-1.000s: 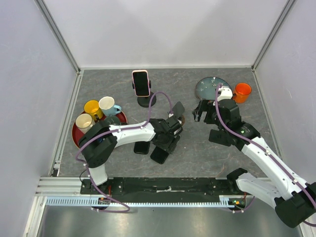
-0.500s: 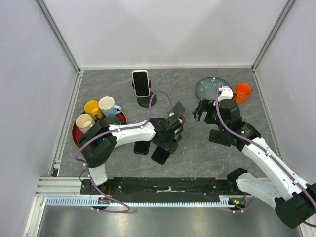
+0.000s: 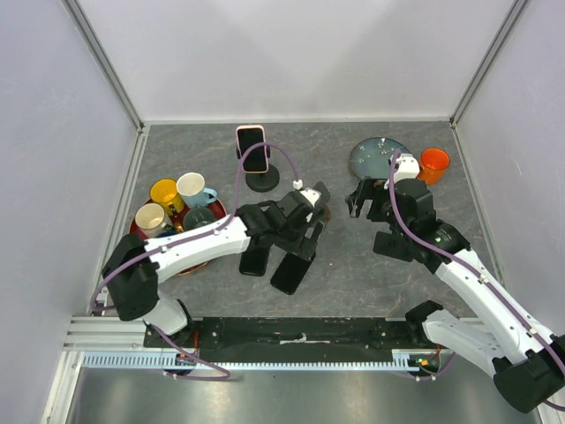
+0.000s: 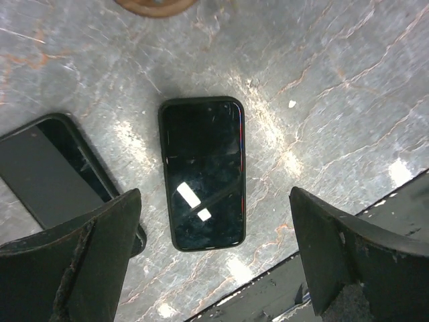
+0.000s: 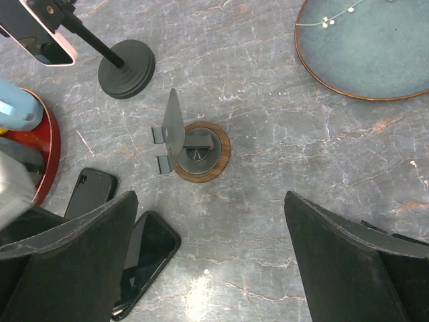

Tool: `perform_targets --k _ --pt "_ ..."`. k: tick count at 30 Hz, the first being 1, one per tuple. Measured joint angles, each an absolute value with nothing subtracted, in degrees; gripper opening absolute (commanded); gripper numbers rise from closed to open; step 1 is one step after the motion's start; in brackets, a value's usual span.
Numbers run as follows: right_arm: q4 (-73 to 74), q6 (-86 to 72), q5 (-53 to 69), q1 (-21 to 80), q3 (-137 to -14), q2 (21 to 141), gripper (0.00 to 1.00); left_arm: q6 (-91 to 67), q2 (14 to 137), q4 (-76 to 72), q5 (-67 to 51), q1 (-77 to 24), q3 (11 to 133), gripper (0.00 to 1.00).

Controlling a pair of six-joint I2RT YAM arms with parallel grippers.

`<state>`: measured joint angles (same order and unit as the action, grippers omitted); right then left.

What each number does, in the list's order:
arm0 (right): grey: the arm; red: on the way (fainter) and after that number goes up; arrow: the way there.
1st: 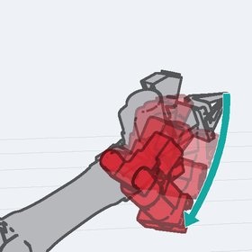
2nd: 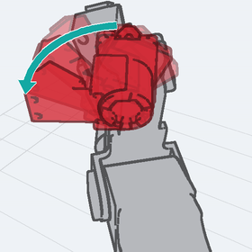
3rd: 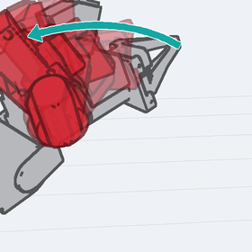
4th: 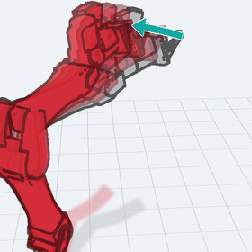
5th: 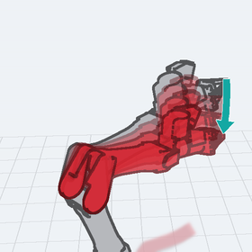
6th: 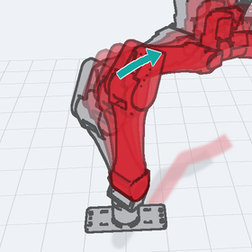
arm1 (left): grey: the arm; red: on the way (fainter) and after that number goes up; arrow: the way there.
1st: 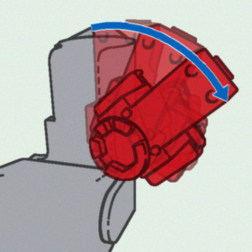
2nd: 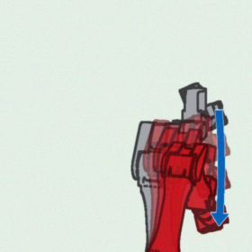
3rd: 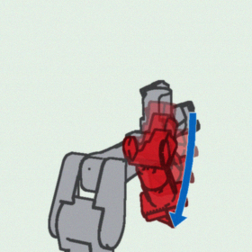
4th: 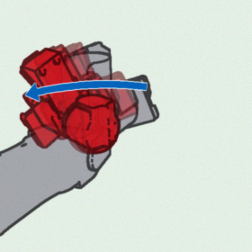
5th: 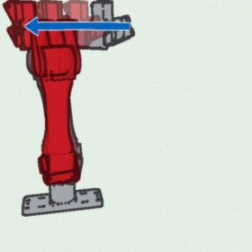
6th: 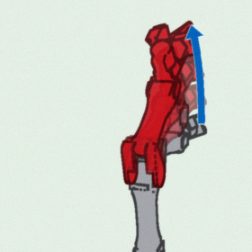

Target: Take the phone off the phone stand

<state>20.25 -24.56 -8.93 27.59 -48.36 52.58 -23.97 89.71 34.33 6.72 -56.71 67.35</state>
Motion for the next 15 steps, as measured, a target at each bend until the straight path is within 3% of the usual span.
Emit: perform_targets --k 9,15 --pt "19.38 -23.51 -7.86 27.59 -48.05 50.57 0.98 -23.97 78.24 31.9 11.73 -51.03 65.23 1.0" --pt "16.97 -22.55 -4.89 27.59 -46.35 50.17 0.98 -23.94 72.27 31.07 14.55 -41.95 63.37 1.0"
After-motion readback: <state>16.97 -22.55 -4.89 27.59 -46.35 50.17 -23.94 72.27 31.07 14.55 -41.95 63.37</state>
